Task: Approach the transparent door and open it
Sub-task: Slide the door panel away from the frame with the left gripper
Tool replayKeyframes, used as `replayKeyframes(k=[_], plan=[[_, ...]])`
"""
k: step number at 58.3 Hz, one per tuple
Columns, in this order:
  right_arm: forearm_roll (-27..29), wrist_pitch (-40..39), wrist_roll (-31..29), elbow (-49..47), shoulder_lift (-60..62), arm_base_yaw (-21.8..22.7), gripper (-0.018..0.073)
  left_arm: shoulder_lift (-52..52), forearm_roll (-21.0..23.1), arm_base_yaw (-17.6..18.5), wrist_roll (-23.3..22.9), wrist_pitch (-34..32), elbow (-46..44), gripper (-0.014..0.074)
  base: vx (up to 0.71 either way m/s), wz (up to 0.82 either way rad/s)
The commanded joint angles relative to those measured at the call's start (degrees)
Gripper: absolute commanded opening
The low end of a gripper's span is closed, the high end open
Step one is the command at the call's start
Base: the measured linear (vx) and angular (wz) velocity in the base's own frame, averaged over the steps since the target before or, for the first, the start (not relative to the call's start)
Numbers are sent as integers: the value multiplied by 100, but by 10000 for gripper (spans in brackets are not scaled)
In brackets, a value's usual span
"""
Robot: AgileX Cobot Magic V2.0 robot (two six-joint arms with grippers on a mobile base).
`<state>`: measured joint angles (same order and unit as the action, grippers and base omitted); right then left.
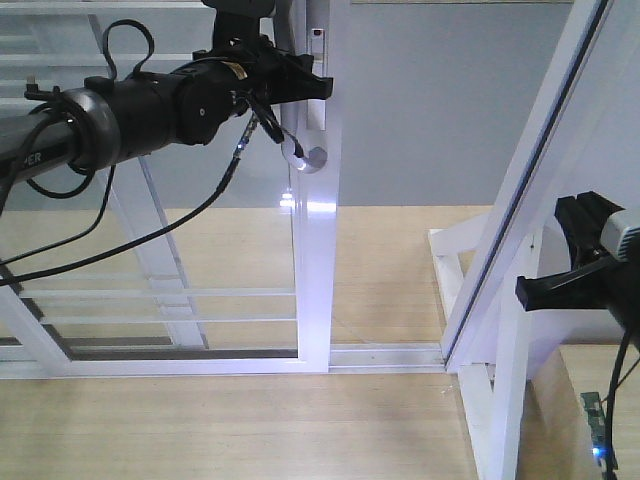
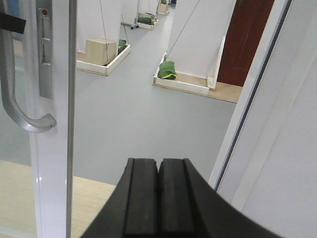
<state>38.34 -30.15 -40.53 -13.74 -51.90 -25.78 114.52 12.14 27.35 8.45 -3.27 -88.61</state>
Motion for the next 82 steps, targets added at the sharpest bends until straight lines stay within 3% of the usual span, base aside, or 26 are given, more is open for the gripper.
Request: replayKeyframes(k=[1, 21, 37, 51, 82], plan=[[-157, -385, -61, -160, 50, 14, -6, -636, 21, -114, 21, -236, -179, 0, 0, 0], [-157, -385, -61, -160, 50, 14, -6, -866, -34, -682, 21, 410, -179, 0, 0, 0], [-157, -330, -61, -160, 50, 14, -6, -1014, -48, -1118, 27, 480, -179, 0, 0, 0], [-157, -207, -35, -160, 50, 14, -6, -1189, -601, -1464, 20, 681, -179, 0, 0, 0], [-157, -196, -37, -160, 50, 14, -6, -1453, -587, -2339, 8, 933, -179, 0, 0, 0]])
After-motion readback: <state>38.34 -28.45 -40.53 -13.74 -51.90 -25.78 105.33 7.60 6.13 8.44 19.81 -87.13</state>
